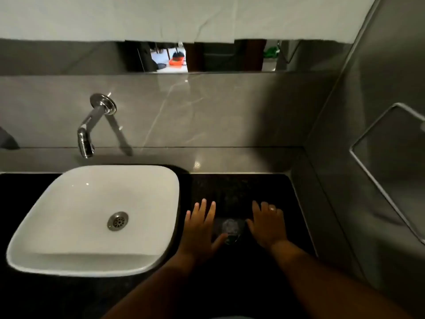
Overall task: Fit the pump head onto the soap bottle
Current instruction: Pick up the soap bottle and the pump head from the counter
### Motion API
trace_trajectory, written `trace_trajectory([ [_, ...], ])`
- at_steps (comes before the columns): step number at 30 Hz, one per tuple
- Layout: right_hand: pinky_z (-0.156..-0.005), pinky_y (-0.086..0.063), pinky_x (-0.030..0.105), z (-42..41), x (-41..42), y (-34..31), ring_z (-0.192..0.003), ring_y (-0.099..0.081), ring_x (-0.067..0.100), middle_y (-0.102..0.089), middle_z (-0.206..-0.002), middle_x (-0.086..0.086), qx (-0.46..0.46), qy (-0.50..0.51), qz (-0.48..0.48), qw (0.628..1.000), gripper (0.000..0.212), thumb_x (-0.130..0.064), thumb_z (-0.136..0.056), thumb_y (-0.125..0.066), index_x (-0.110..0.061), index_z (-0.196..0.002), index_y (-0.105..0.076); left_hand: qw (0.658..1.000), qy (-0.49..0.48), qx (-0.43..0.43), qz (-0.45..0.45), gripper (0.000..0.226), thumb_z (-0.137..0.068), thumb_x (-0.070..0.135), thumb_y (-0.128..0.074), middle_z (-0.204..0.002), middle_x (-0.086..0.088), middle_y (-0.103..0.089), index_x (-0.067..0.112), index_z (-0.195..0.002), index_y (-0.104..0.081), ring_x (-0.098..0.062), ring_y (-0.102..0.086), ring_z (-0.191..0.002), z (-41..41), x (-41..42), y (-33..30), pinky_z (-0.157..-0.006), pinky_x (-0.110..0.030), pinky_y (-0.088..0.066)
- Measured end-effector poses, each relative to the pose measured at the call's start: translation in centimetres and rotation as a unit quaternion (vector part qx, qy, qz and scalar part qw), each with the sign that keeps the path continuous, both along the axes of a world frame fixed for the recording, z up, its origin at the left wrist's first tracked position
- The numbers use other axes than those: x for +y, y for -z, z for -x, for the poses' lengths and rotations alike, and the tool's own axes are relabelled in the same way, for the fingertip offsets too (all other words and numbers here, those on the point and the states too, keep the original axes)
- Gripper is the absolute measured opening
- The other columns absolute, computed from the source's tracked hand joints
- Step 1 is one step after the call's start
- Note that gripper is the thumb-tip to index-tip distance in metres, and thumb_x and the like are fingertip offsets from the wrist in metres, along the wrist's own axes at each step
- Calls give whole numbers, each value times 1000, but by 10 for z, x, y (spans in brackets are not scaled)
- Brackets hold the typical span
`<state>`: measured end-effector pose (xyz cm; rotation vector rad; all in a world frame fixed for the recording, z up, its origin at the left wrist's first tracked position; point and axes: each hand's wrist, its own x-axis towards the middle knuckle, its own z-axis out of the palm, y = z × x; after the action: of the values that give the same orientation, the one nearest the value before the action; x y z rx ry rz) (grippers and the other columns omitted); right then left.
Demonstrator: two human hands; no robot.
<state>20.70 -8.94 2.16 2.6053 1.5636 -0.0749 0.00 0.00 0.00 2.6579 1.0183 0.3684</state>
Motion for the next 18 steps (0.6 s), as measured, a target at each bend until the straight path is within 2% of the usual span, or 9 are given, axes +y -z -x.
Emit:
trace_trajectory([
  [3, -87, -40, 43, -2, -5, 16, -107, -54, 31, -57, -118, 11, 16, 35, 22, 999, 50, -54, -87, -49, -20, -123, -51, 995, 3, 7, 97, 93, -83, 72, -45, -162, -6, -10, 25, -153, -5, -28, 0, -149, 0, -4, 22, -117, -43, -1],
  [7, -90, -41, 42, -10, -3, 26, -109, -55, 31, -59, -118, 9, 48, 64, 40, 996, 45, -51, -86, -52, -21, -120, -54, 976, 20, -71, 206, 92, -78, 62, -63, -157, -7, -25, 17, -150, -25, -25, -11, -147, -10, -4, 31, -120, -43, -11],
  [11, -91, -42, 39, -22, 1, 32, -110, -58, 30, -66, -115, 7, 85, 87, 60, 991, 37, -44, -85, -56, -23, -114, -59, 961, 34, -135, 237, 69, -77, 54, -70, -140, -6, -49, 16, -132, -50, -18, -30, -141, -20, -5, 32, -120, -33, -11],
  [14, -90, -44, 38, -31, 13, 30, -108, -61, 32, -69, -112, 9, 112, 110, 61, 986, 33, -40, -83, -55, -21, -109, -63, 953, 20, -153, 261, 59, -78, 55, -66, -130, 1, -53, 17, -122, -56, -15, -41, -133, -22, 3, 28, -117, -21, -9],
  [15, -89, -45, 38, -33, 19, 26, -106, -62, 33, -69, -111, 10, 129, 119, 49, 983, 32, -40, -83, -55, -20, -106, -64, 951, 17, -153, 268, 60, -78, 57, -64, -130, 2, -53, 16, -121, -56, -16, -43, -131, -21, 7, 27, -118, -23, -9],
  [18, -83, -49, 37, -40, 44, 4, -94, -65, 34, -70, -100, 12, 217, 151, -40, 964, 28, -44, -82, -58, -19, -92, -64, 947, 17, -144, 288, 58, -81, 59, -60, -127, 0, -57, 17, -121, -58, -13, -49, -125, -18, 20, 24, -120, -39, -16],
])
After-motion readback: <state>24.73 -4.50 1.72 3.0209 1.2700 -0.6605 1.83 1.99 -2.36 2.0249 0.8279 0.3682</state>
